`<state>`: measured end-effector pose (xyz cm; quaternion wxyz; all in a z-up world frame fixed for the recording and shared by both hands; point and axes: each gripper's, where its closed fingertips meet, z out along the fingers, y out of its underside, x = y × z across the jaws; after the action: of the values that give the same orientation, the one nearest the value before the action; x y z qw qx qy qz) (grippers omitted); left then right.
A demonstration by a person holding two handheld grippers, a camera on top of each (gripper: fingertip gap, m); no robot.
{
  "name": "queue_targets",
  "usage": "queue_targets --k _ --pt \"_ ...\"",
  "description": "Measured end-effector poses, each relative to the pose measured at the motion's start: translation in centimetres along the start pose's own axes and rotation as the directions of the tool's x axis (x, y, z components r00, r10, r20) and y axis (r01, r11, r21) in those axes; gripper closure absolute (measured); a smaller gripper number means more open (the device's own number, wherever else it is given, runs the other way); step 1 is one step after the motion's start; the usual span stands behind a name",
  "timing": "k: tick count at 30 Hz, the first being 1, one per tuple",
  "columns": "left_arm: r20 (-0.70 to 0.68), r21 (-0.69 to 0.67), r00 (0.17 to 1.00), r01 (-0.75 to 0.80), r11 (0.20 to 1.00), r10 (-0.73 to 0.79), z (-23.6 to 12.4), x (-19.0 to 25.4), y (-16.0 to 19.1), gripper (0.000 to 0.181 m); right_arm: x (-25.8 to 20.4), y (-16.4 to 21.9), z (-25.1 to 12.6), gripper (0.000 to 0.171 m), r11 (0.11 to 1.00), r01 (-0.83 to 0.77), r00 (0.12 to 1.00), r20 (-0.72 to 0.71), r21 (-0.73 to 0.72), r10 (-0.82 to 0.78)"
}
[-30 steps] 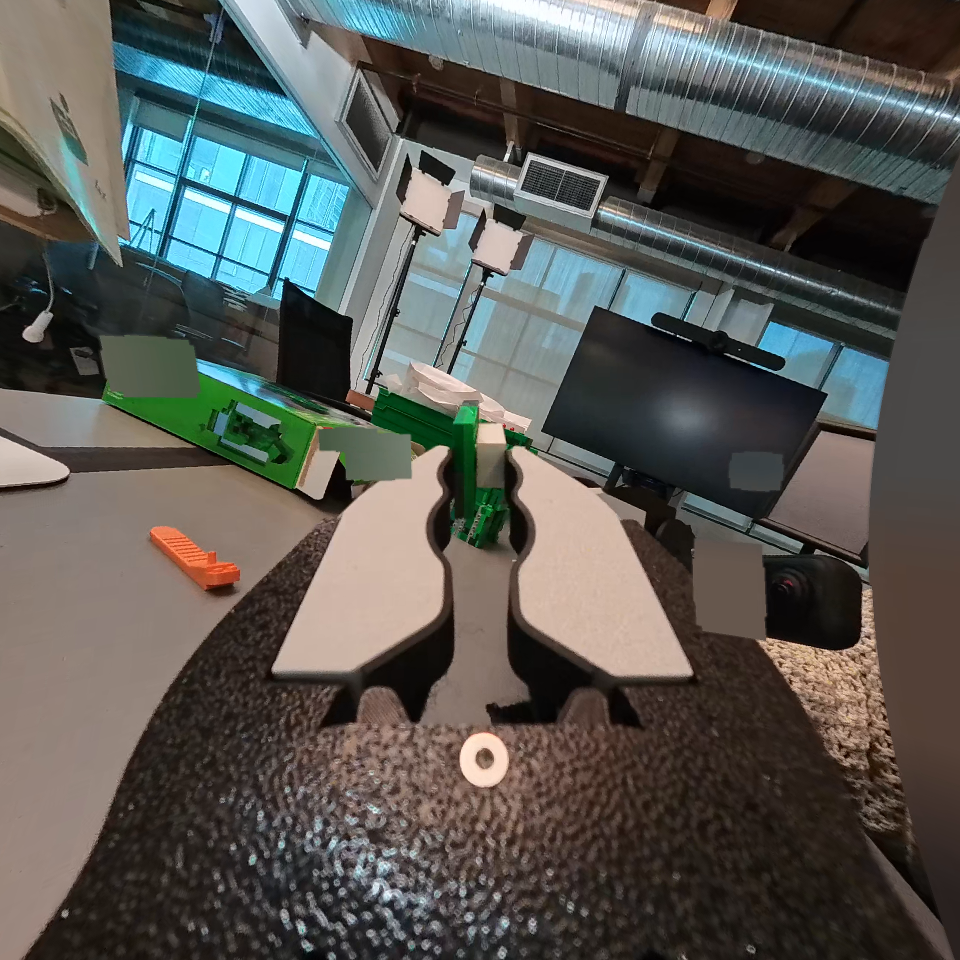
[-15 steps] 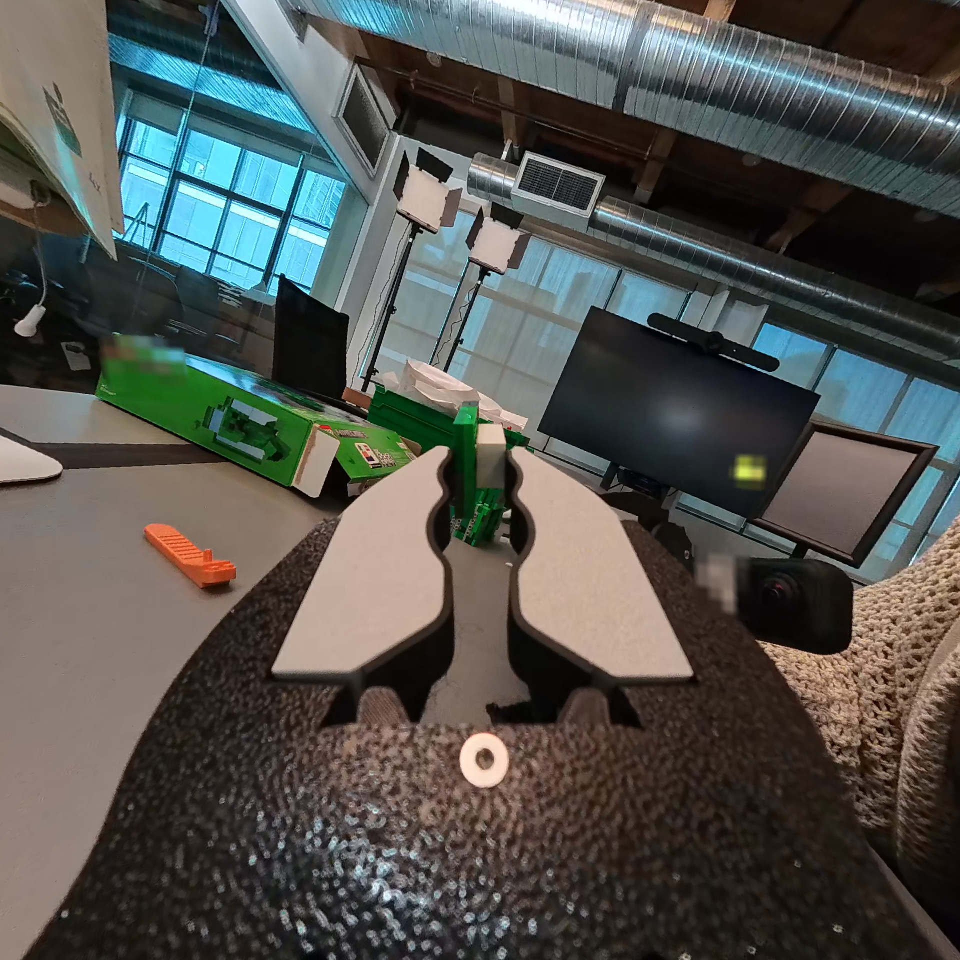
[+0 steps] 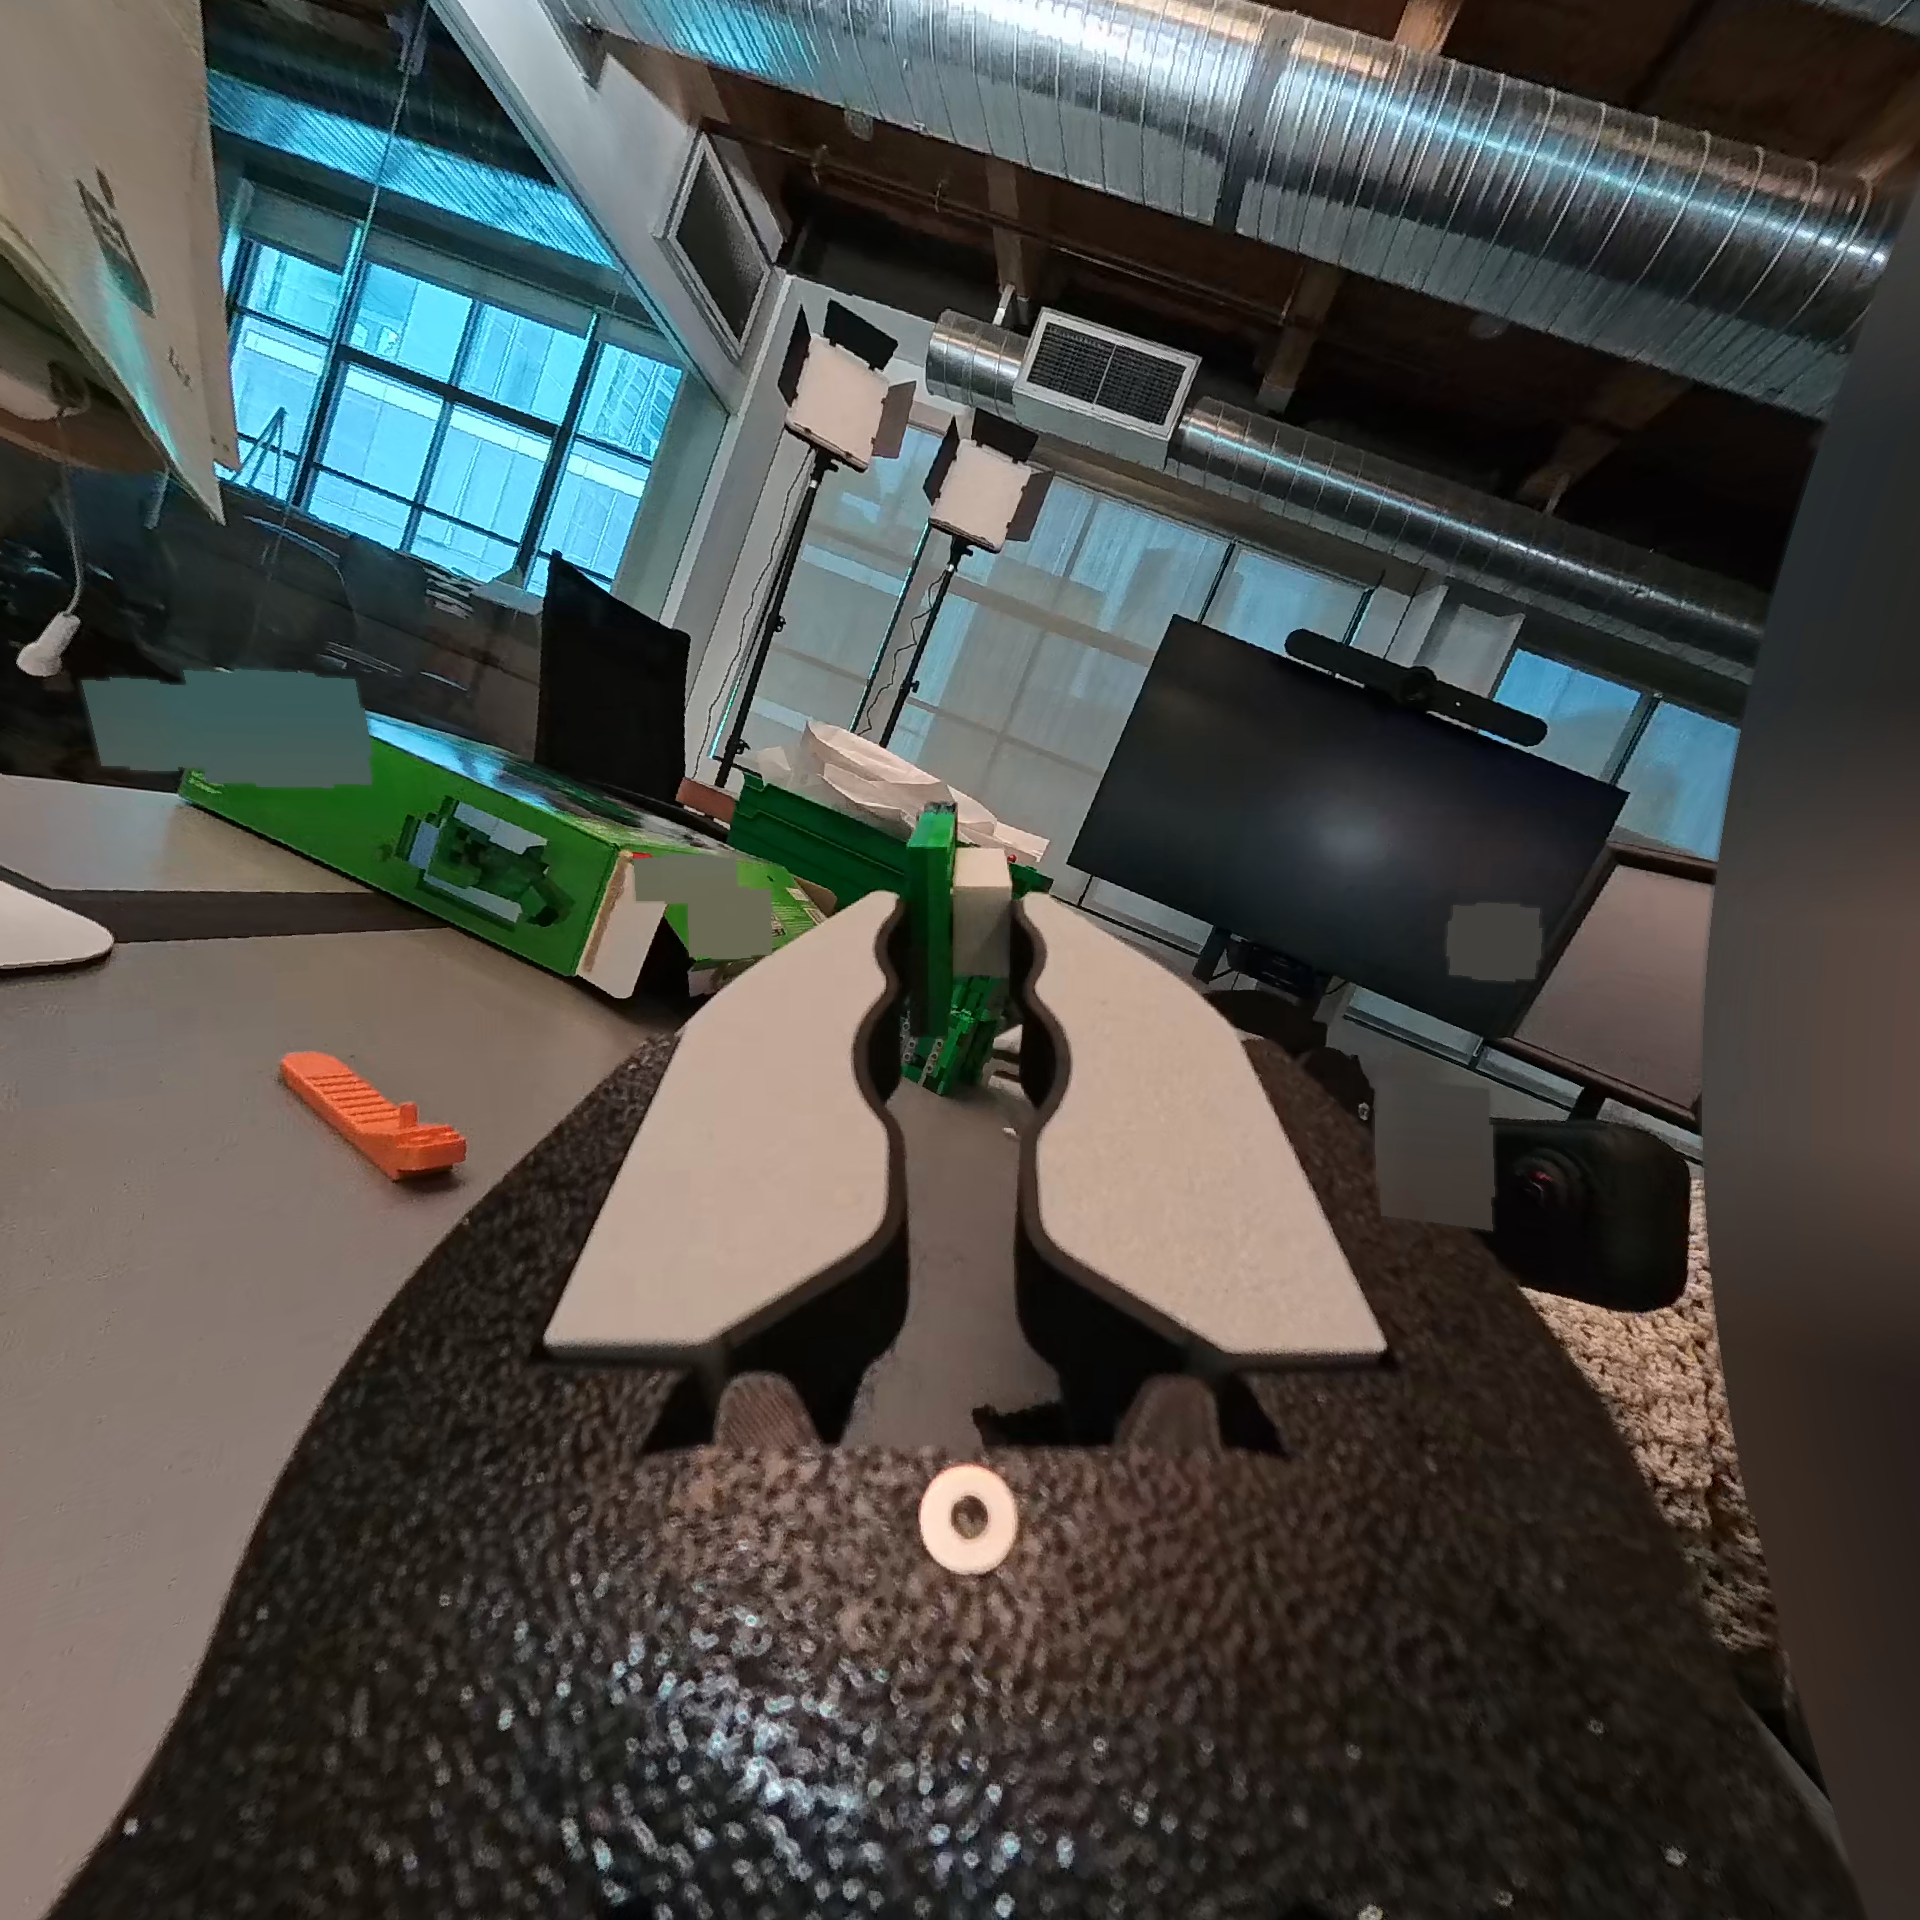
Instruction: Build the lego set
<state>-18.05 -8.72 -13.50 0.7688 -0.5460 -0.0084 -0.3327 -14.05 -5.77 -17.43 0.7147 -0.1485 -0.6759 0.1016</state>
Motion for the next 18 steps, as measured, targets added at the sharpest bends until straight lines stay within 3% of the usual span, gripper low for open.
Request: queue_targets --k 5,8,9,12,18 --pt "-0.046 0.024 0.999 -0.025 0.999 0.026 -0.1 0.8 -0.3 0.164 0.0 0.0 0.0 0.168 1.000 0.002 1.000 -0.001 -0.002 -0.002" --pt "-0.215 0.129 0.974 -0.043 0.991 0.070 -0.5 3.3 -1.7 0.164 0.1 0.1 -0.1 0.168 1.000 0.004 1.000 -0.003 -0.002 -0.004" --pt "-0.292 0.186 0.956 0.022 0.982 0.034 -0.9 4.0 -2.6 0.165 0.1 0.1 -0.1 0.168 1.000 0.005 1.000 -0.003 -0.003 -0.005" --pt "-0.640 0.224 0.756 0.353 0.908 -0.135 -3.4 6.4 -5.3 0.164 0.1 0.1 -0.1 0.169 1.000 0.006 1.000 -0.003 -0.003 -0.006" --pt "-0.872 0.122 0.476 0.438 0.891 -0.115 -6.1 10.4 -6.5 0.164 0.0 0.1 -0.1 0.169 1.000 0.012 1.000 0.002 -0.005 -0.012"
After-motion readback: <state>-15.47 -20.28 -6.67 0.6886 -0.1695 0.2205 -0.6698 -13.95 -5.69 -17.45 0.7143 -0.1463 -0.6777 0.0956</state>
